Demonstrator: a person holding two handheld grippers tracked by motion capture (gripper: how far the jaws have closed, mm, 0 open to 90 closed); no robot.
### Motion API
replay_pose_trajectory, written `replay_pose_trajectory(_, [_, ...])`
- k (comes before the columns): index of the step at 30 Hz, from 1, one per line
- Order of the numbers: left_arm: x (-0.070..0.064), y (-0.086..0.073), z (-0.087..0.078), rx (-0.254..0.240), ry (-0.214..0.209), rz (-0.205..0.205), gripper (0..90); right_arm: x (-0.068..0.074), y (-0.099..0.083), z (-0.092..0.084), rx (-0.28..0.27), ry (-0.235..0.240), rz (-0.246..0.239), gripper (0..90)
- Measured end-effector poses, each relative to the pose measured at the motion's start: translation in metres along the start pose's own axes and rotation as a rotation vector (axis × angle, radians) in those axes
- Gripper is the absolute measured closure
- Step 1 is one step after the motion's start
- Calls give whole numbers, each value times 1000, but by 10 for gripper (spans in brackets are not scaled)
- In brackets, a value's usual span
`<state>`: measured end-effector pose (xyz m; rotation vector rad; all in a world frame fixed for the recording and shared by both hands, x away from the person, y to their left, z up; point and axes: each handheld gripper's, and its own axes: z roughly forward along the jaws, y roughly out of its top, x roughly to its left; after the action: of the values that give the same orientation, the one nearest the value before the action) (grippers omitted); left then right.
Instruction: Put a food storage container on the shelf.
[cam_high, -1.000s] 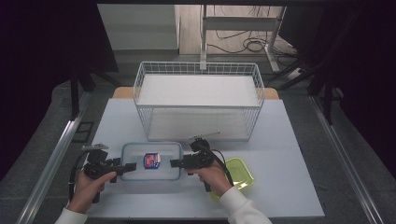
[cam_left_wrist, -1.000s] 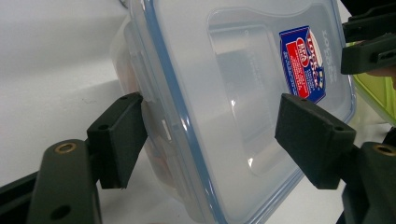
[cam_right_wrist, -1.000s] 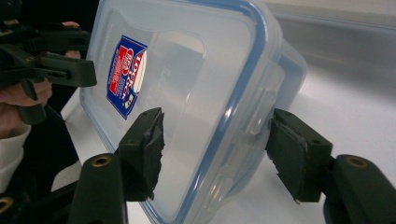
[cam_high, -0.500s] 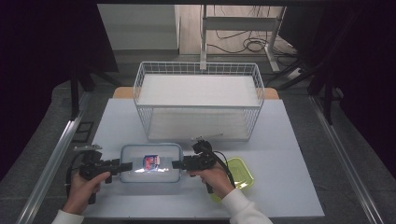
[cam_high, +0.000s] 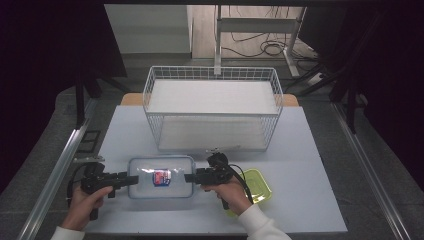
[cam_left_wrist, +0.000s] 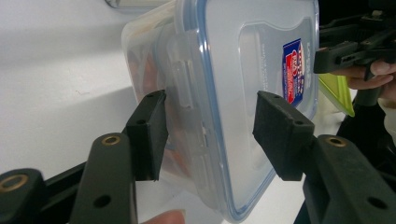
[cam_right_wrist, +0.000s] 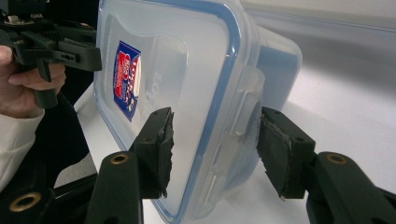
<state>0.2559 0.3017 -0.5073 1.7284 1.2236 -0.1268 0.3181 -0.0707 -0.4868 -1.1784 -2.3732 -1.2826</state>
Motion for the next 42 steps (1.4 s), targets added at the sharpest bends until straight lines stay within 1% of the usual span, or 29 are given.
replay_pose_trajectory(2, [-1,-1,-1,2,-1,11,465,1,-1,-1,-1,1,-5,475])
replay_pose_trajectory(7, [-1,-2,-2,1,-6,15,473,1,-2,-1,-7,5,-5,480])
replay_pose_trajectory(11, [0,-2,-2,-6,-16,7,480,2,-4,-2,-15,1,-9,480])
replay_pose_trajectory(17, [1,-2,-3,-11,-20,-3,483,1,-5,-2,-17,3,-9,481])
replay_pose_trajectory(20, [3,-3,-3,-21,-36,-13,493,2,-5,-3,-19,3,-11,484])
replay_pose_trajectory(26, [3,-4,-3,-19,-37,-9,494,2,-5,-3,-20,5,-7,488])
replay_pose_trajectory(28, [3,-4,-3,-22,-41,-7,495,2,-5,-3,-20,7,-2,490])
replay_pose_trajectory(30, [3,-4,-4,-27,-44,-15,499,2,-6,-3,-24,8,10,491])
replay_pose_trajectory(34, [-1,-5,-5,-36,-36,-13,503,2,-7,-4,-35,10,23,492])
replay_pose_trajectory(37, [-2,-5,-5,-35,-32,-12,502,3,-9,-4,-41,9,20,493])
replay_pose_trajectory(42, [-2,-8,-6,-44,-40,-19,506,4,-10,-5,-48,12,17,500])
